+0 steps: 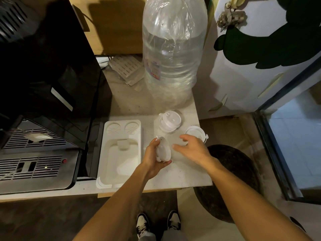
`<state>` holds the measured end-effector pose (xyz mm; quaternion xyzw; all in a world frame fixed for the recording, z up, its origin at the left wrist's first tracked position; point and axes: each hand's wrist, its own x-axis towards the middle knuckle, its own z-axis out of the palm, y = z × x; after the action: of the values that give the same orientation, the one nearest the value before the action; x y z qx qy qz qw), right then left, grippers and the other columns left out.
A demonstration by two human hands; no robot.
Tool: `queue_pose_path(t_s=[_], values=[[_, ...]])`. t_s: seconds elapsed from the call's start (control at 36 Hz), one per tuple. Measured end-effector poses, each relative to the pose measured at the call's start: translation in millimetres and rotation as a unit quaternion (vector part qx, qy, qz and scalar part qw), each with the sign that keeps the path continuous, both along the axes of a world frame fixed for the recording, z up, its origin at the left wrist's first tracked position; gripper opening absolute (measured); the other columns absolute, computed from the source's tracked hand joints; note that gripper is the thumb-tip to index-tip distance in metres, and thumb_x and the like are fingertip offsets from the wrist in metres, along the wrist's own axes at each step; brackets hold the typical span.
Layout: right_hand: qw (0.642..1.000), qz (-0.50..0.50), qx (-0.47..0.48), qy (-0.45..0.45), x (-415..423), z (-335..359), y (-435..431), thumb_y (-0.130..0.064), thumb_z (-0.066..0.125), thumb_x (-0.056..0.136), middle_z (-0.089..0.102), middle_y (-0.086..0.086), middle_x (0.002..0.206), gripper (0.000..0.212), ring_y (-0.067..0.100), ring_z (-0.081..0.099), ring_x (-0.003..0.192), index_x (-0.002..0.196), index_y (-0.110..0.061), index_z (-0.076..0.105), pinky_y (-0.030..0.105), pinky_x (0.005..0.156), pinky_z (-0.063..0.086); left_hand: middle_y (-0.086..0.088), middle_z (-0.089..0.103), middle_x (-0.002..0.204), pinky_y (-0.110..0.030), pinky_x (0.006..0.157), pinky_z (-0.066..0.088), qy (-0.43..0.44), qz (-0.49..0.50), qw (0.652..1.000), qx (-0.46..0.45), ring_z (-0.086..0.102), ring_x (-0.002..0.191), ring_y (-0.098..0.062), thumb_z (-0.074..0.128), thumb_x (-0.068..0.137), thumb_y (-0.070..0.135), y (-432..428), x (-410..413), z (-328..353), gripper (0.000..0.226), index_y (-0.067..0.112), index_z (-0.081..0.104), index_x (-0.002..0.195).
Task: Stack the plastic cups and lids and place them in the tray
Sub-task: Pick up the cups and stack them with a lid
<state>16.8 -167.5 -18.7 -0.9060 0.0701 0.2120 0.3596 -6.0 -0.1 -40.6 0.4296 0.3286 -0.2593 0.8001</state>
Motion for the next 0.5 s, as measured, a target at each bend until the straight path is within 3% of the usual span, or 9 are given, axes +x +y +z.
queue_pose_path(t_s=[0.11, 0.19, 0.36, 0.5], values=[[0.962, 0.045, -0.252, -0.098, 8, 3, -16, -0.038, 0.059, 0.094, 0.056, 0.008, 0.137, 0.046, 0.027, 0.05, 0.123, 0.135, -0.016, 0.057, 0.039, 0.098, 0.046, -0.014, 0.052, 0.121, -0.059, 0.104, 0.048, 0.014, 0.016, 1.0, -0.007, 0.053, 0.116, -0.038, 0.056, 0.097, 0.035, 3, 0, -4, 0.037, 0.024, 0.047, 0.131], [0.931, 0.081, -0.339, -0.105, 11, -1, -23, -0.036, 0.056, 0.094, 0.047, 0.006, 0.142, 0.042, 0.025, 0.041, 0.128, 0.132, -0.018, 0.057, 0.036, 0.102, 0.036, -0.014, 0.052, 0.123, -0.06, 0.103, 0.048, 0.025, 0.028, 0.999, -0.011, 0.053, 0.115, -0.038, 0.056, 0.097, 0.034, 5, 0, -5, 0.035, 0.025, 0.047, 0.129], [0.927, 0.088, -0.362, -0.039, 13, -13, -28, -0.03, 0.063, 0.09, 0.013, 0.012, 0.162, 0.043, 0.035, 0.004, 0.15, 0.132, -0.021, 0.055, 0.046, 0.12, 0.013, -0.014, 0.051, 0.127, -0.061, 0.101, 0.049, 0.028, 0.034, 0.999, -0.025, 0.053, 0.117, -0.039, 0.058, 0.097, 0.033, 7, -1, -1, 0.038, 0.024, 0.047, 0.132], [0.94, 0.082, -0.332, 0.006, 17, -22, -28, -0.024, 0.062, 0.092, 0.006, 0.014, 0.164, 0.032, 0.039, -0.002, 0.15, 0.124, -0.021, 0.061, 0.053, 0.12, 0.015, -0.015, 0.05, 0.131, -0.061, 0.099, 0.05, 0.036, 0.039, 0.998, -0.039, 0.053, 0.118, -0.04, 0.058, 0.096, 0.033, 9, -2, 3, 0.032, 0.024, 0.051, 0.126]])
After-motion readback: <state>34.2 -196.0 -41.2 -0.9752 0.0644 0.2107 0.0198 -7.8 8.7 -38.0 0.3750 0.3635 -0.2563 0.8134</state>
